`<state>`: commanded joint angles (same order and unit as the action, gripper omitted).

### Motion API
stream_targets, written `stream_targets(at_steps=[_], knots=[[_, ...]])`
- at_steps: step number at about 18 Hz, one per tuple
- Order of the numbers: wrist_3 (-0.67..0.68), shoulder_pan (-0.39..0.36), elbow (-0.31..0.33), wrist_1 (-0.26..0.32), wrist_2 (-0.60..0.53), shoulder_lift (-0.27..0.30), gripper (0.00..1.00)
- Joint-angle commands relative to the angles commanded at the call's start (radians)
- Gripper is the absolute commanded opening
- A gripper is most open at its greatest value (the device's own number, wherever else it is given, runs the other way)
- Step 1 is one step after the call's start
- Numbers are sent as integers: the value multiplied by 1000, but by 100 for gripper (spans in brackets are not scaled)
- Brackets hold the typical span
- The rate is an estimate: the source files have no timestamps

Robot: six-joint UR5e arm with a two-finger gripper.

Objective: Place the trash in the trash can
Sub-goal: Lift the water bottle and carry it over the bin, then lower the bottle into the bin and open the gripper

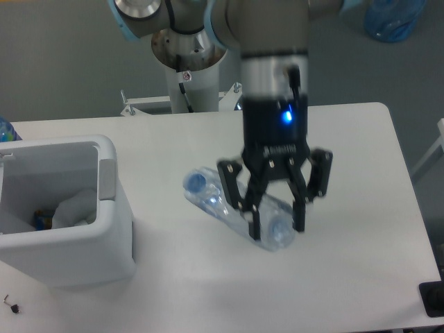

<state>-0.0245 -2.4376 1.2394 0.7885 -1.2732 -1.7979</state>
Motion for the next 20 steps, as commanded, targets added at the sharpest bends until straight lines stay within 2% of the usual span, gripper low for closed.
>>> stream_targets(at_steps=[6,10,14,20], knots=[[-2,87,8,-2,0,38,55],[-3,170,12,-2,-2,40,55],[-12,238,20,-3,-2,29,55],[-112,299,18,-5,-3,-17,55]])
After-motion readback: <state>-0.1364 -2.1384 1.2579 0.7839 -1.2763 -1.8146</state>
